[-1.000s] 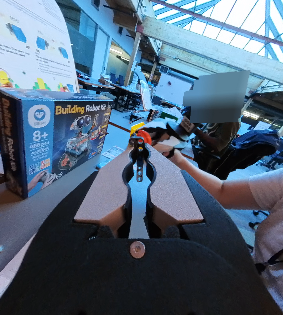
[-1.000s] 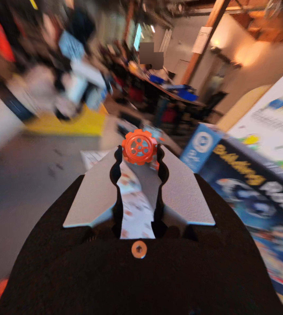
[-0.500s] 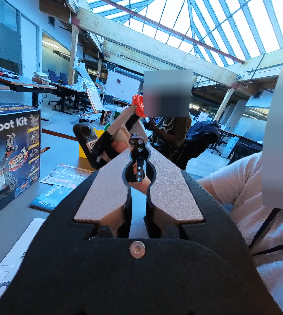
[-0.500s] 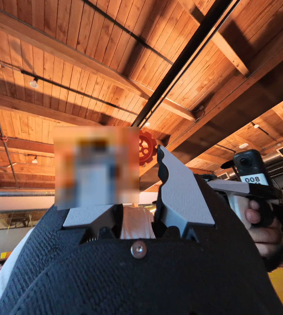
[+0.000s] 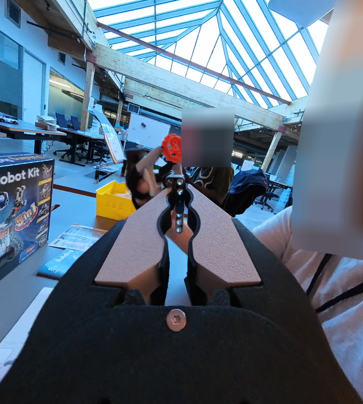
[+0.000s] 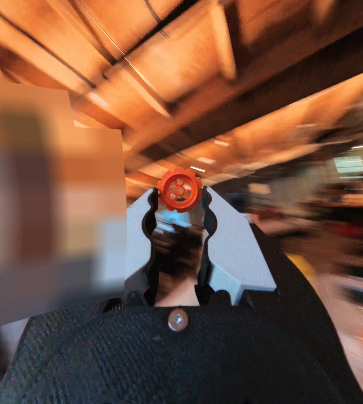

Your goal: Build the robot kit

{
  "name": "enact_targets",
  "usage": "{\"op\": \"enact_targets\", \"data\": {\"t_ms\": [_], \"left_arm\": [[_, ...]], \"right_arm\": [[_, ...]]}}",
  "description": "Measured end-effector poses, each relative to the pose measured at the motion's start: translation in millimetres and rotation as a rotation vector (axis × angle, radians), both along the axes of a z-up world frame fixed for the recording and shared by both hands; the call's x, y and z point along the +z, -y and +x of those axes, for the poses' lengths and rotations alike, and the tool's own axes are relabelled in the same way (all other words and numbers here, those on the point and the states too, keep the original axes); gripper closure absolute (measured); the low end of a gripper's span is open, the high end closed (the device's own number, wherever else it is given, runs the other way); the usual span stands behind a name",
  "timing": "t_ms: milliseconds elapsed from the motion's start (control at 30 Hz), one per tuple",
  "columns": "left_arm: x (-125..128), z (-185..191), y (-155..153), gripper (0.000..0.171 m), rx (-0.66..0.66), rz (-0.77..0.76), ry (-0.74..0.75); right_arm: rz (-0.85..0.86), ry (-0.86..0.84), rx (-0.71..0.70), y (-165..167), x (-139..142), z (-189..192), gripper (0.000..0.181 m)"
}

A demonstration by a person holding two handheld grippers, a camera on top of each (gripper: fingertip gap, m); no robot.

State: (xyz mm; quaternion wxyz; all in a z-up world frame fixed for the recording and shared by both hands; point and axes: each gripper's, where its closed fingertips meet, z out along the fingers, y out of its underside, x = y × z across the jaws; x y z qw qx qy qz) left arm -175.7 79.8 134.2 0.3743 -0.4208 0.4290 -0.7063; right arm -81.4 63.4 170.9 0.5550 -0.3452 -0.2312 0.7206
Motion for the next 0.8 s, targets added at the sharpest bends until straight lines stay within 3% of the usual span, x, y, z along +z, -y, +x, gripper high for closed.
{"op": "enact_targets", "data": {"t_ms": [33,133,167,233,333,800], "left_arm": [[-1.4,-2.4,-0.9,0.168,-0.005,-0.001,-0.001],[-5.2,-7.8,-7.9,0.168,-0.025,-0.029,0.021],[-7.1,-8.6,-10.8,0.168,-0.035,-0.048,0.030],[-13.7,-9.1,-17.1,0.168,-0.052,-0.085,0.038],[-23.0,-8.2,-26.1,0.168,-0.060,-0.138,0.036],[-23.9,-0.3,-19.2,0.168,-0.143,-0.170,0.049]], "right_arm": [[0.046,0.190,-0.269,-12.9,-4.3,-5.3,0.143],[0.334,0.691,-0.955,-24.3,-3.9,5.5,0.142],[0.420,0.828,-1.112,-23.6,-2.8,9.7,0.142],[0.536,1.040,-1.265,-21.8,-7.6,9.5,0.142],[0.580,1.139,-1.302,-24.7,-15.9,2.0,0.142],[0.475,1.207,-1.168,-50.0,-54.2,-9.2,0.142]]}}
